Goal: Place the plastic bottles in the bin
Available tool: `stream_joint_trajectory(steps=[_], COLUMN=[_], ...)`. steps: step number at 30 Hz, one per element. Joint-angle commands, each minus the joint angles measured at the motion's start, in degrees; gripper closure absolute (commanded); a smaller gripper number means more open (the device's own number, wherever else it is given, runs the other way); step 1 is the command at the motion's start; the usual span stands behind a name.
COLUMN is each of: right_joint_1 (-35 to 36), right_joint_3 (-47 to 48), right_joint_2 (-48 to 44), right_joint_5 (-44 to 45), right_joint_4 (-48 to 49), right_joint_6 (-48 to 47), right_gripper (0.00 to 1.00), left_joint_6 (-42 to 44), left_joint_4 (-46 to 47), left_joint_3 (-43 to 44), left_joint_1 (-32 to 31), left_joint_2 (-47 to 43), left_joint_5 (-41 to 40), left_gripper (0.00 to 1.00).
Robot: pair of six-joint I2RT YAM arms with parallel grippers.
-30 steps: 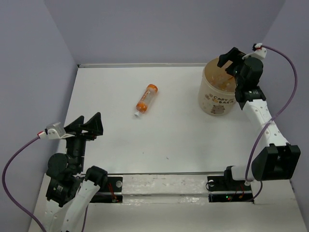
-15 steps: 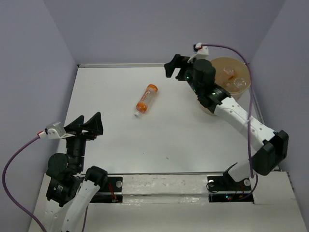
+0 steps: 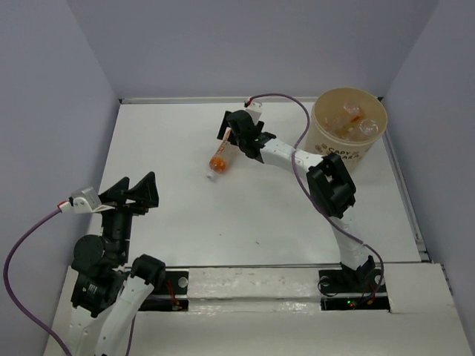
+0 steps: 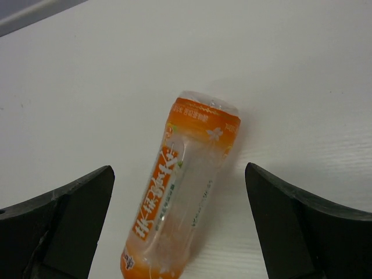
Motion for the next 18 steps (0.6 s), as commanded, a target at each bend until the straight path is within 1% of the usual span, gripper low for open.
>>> stream_joint_trajectory(steps=[1,2,5,9,15,16,17,18], right_joint_1=[-0.15,-0.15,-0.84,-1.38,-1.38,-1.38,-1.38,-1.38], right_joint_3=[11.66,14.98,19.65,24.58,26.09,26.35,26.70,26.96], right_joint_2=[5.97,8.59,12.73,16.95,21.00,21.53,21.88,22.58], right_joint_5=[3.75,4.02,2.10,2.88,-0.63,-1.33,-1.95,-2.22], right_joint_4=[-3.75,-5.85,-8.24,-13.24,-13.60,-13.78,-13.69,-13.69], right_joint_6=[4.39,5.18,7.11,8.70,9.31,9.31,8.88,8.44], right_gripper=[0.00,0.00,0.00,0.00,0.01,0.03,0.07,0.19], left_joint_6=[1.07,0.98,1.07,1.07,0.98,1.06,1.07,1.07], left_joint_4=[2.48,2.48,2.48,2.22,2.13,2.13,2.04,1.96], left_joint_3=[0.35,0.26,0.26,0.44,0.44,0.52,0.44,0.44], left_joint_1=[-0.75,-1.01,-1.54,-1.80,-1.89,-1.89,-1.89,-1.89], left_joint_2=[-0.90,-1.07,-1.25,-1.86,-2.39,-2.31,-2.22,-2.22], left_joint_5=[0.17,0.35,0.35,0.00,-0.26,-0.35,-0.35,-0.27], left_gripper=[0.01,0.01,0.01,0.01,0.01,0.01,0.01,0.01])
